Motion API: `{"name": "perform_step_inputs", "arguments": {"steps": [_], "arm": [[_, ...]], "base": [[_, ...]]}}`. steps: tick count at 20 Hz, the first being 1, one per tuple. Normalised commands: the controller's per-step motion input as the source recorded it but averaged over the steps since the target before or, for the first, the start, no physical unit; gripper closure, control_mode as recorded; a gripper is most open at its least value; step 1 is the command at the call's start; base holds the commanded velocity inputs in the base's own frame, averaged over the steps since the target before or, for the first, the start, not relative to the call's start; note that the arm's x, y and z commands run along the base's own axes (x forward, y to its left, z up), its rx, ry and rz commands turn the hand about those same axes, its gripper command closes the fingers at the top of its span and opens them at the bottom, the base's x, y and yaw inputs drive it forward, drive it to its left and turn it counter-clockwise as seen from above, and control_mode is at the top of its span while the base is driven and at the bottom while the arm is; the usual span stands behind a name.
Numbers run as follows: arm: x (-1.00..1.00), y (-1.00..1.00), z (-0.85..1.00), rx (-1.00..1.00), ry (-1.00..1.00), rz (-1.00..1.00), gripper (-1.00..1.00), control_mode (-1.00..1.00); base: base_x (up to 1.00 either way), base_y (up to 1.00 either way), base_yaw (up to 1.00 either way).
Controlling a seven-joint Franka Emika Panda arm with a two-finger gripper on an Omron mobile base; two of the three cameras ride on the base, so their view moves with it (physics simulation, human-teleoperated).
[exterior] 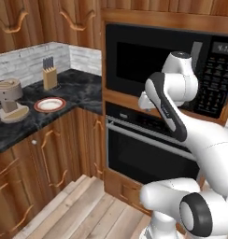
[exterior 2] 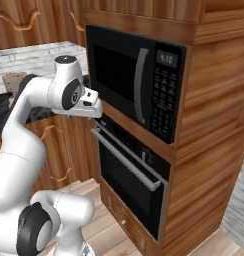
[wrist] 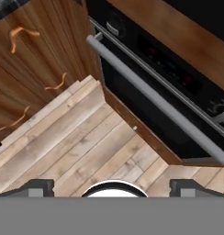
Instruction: Take the baked cake out of the oven and place it on the plate for cooling. Then close the oven door.
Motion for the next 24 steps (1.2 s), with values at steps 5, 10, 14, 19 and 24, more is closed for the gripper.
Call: {"name": "perform_step_inputs", "arguments": {"steps": [5, 10, 14, 19, 24], "arm": [[0.00, 0.00, 0.00, 0.00, 0.00, 0.00, -1.00, 1.00], [0.00, 0.00, 0.00, 0.00, 0.00, 0.00, -1.00, 1.00], [0.00, 0.00, 0.00, 0.00, 0.00, 0.00, -1.00, 1.00], [0.04, -0.07, -0.39, -0.02, 0.02, 0.16, -1.00, -1.00], [0.29, 0.62, -0.57, -0.19, 0.01, 0.07, -1.00, -1.00]], "base": [[-0.16, -0.55, 0.29], [-0.31, -0.76, 0.26], [-0.08, -0.64, 0.25], [0.00, -0.08, 0.05], [0.00, 0.00, 0.00]]}}
